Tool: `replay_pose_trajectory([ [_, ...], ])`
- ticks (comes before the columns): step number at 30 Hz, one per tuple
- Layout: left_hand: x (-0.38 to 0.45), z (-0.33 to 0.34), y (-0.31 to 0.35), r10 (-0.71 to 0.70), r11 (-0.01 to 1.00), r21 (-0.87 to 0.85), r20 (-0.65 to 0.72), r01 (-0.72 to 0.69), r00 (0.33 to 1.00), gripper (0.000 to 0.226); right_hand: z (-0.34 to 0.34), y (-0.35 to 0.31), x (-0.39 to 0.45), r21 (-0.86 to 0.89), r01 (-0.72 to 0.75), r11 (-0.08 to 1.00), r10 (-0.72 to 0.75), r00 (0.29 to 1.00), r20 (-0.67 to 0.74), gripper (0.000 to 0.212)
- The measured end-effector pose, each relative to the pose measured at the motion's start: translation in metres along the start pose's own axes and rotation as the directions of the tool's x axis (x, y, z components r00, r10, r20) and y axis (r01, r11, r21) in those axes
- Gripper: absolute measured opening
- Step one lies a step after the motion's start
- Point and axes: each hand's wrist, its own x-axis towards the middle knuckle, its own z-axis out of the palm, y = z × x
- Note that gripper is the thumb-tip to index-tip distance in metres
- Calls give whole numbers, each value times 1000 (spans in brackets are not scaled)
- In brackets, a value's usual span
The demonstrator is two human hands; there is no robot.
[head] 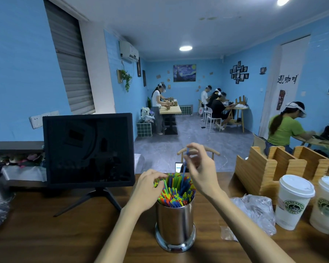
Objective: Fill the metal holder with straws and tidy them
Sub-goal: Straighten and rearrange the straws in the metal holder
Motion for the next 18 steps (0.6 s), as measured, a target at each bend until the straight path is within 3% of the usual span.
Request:
replay_pose_trajectory([
  [3, 2, 1, 0, -35, 999, 10, -34, 36, 999, 22, 7, 14, -13, -107, -9, 994, 36, 967, 252, 19],
  [6, 2, 2, 1, -61, 998, 9, -48, 61, 997, 19, 8, 27, -24, -248, 47, 968, 53, 923, 382, 8],
  [18, 10, -1, 0, -63, 997, 39, -88, 66, 994, 21, 5, 30, -24, -315, -7, 949, 135, 912, 388, 12],
])
